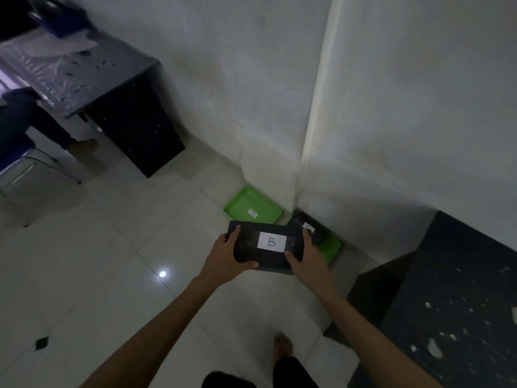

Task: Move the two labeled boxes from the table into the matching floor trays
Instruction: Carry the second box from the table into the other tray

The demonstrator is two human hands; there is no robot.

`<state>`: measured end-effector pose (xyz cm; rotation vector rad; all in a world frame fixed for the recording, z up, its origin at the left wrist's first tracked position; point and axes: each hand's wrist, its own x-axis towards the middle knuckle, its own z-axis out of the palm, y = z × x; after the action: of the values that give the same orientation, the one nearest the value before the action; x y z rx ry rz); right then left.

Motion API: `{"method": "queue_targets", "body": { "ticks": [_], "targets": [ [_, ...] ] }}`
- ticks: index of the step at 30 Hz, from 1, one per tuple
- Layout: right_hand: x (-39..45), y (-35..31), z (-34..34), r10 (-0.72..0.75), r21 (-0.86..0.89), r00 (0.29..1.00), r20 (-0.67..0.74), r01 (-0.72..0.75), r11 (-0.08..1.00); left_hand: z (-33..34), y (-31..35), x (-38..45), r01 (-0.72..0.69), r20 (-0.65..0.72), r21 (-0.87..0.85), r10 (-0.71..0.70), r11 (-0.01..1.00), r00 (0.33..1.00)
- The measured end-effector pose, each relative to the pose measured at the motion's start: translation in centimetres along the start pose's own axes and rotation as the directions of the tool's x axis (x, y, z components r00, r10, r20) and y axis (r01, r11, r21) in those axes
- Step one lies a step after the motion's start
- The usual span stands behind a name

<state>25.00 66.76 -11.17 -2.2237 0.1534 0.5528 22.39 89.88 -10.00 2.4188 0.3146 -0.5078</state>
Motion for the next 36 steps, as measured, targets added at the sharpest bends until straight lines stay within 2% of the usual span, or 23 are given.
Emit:
{"method": "queue_targets", "body": {
  "ticks": [8, 15, 18, 23, 27, 32, 36],
  "targets": [
    [9.6, -5.0, 8.4, 0.136, 0.020, 0.990, -0.025, -0.136, 0.991, -4.3, -7.5, 12.6, 0.053, 0.117, -0.025, -0.050, 0.998, 0.992],
    [21.6, -5.8, 19.6, 0.335, 0.098, 0.930, -0.151, -0.323, 0.941, -4.9, -16.5, 29.9, -0.059, 0.268, 0.067, 0.039, 0.996, 0.963],
    [28.1, -4.8, 24.8, 0.384, 0.147, 0.904, -0.190, -0.361, 0.921, -3.6, -20.0, 38.4, -0.062, 0.286, 0.070, 0.039, 0.996, 0.957],
    [41.5, 0.9, 34.3, 0.449, 0.269, 0.868, -0.213, -0.389, 0.881, 2.4, -27.2, 54.1, -0.141, 0.315, 0.076, 0.110, 0.987, 0.943],
    [53.3, 7.8, 40.5, 0.407, 0.301, 0.882, -0.238, -0.331, 0.894, 9.4, -32.6, 65.6, -0.136, 0.240, 0.016, 0.128, 0.991, 0.962],
    [65.5, 15.8, 43.5, 0.352, 0.318, 0.873, -0.336, -0.247, 0.915, 17.3, -36.2, 76.5, -0.186, 0.203, -0.015, 0.185, 0.983, 0.961],
    [71.4, 20.4, 44.8, 0.333, 0.283, 0.853, -0.403, -0.229, 0.931, 21.5, -36.5, 81.7, -0.212, 0.172, -0.145, 0.236, 0.966, 0.956]
  ]
}}
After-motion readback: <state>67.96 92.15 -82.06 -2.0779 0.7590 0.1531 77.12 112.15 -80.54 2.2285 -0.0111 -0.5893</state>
